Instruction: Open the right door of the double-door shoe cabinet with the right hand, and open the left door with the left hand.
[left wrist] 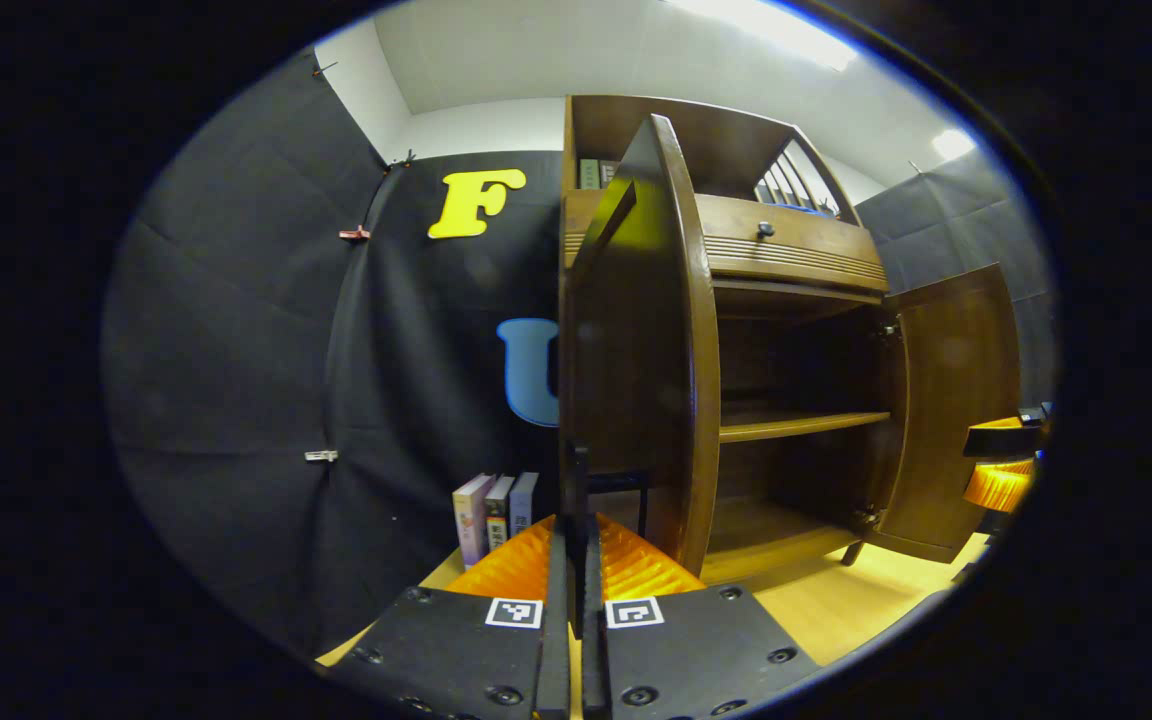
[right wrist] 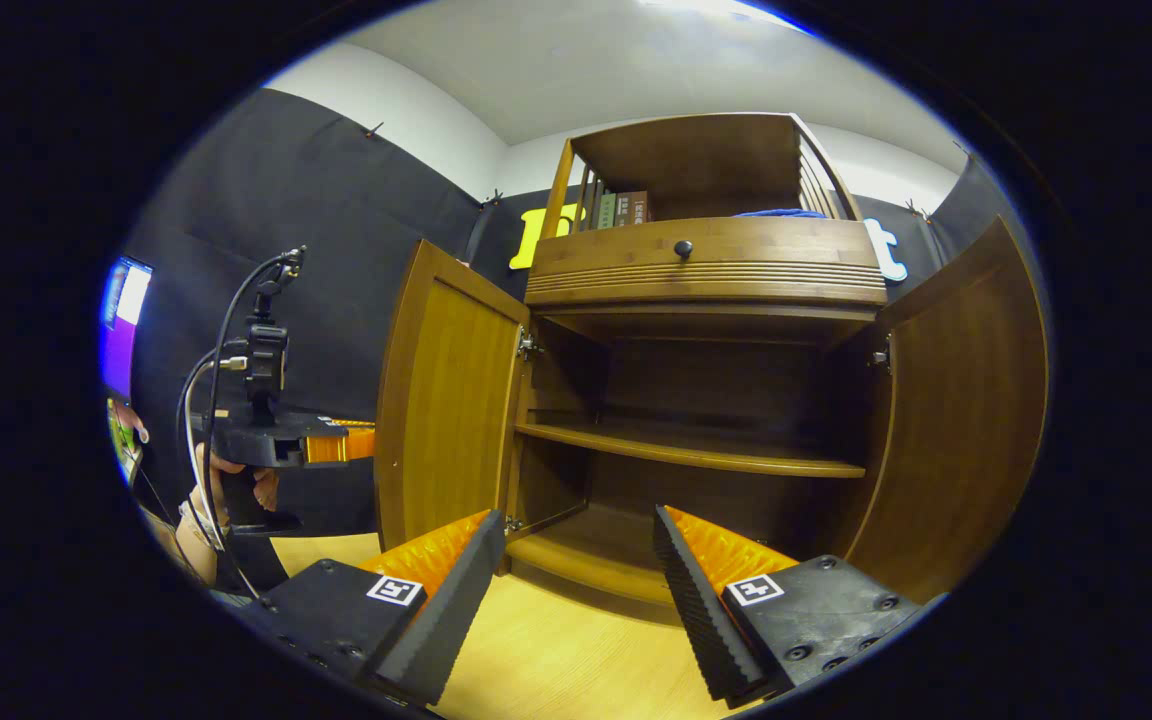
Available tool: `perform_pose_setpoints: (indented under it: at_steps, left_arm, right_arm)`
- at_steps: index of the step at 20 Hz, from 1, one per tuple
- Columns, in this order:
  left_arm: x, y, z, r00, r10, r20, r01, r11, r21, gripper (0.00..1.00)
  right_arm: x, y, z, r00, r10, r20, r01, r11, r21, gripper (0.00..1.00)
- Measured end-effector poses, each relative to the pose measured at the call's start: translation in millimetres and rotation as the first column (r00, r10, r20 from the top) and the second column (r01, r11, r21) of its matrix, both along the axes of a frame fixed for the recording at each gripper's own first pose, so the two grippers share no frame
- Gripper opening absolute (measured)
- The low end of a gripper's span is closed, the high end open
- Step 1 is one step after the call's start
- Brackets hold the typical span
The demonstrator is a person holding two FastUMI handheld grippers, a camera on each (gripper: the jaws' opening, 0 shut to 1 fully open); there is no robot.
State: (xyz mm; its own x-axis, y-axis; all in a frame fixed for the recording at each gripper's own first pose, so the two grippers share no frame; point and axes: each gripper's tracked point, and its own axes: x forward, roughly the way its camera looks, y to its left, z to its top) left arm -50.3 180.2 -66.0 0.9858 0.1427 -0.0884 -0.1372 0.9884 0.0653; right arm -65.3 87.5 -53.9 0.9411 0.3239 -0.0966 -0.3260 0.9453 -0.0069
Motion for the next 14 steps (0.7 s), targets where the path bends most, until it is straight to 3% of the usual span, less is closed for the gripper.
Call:
perform_pose_setpoints:
  at_steps: [1, 7, 12, 13, 14]
  left_arm:
    - [-4, 6, -2, 1.0, 0.011, -0.008, -0.011, 1.0, -0.001, 0.05]
    - [-35, 8, 2, 0.999, -0.022, -0.025, 0.021, 0.999, -0.041, 0.05]
    - [-68, -48, 29, 0.993, -0.121, -0.013, 0.12, 0.991, -0.056, 0.02]
    - [-70, -61, 34, 0.99, -0.14, -0.006, 0.139, 0.989, -0.054, 0.09]
    - [-70, -75, 36, 0.988, -0.155, -0.006, 0.155, 0.987, -0.048, 0.09]
  right_arm:
    - [1, 6, 0, 1.0, 0.008, 0.0, -0.008, 1.0, 0.0, 0.94]
    - [3, 26, 0, 0.999, 0.033, 0.0, -0.033, 0.999, 0.001, 0.94]
    - [8, 3, 0, 0.999, -0.05, -0.01, 0.05, 0.999, 0.004, 0.94]
    - [9, -4, 0, 0.997, -0.078, -0.014, 0.078, 0.997, 0.006, 0.94]
    - [10, -11, 0, 0.994, -0.105, -0.017, 0.105, 0.994, 0.008, 0.95]
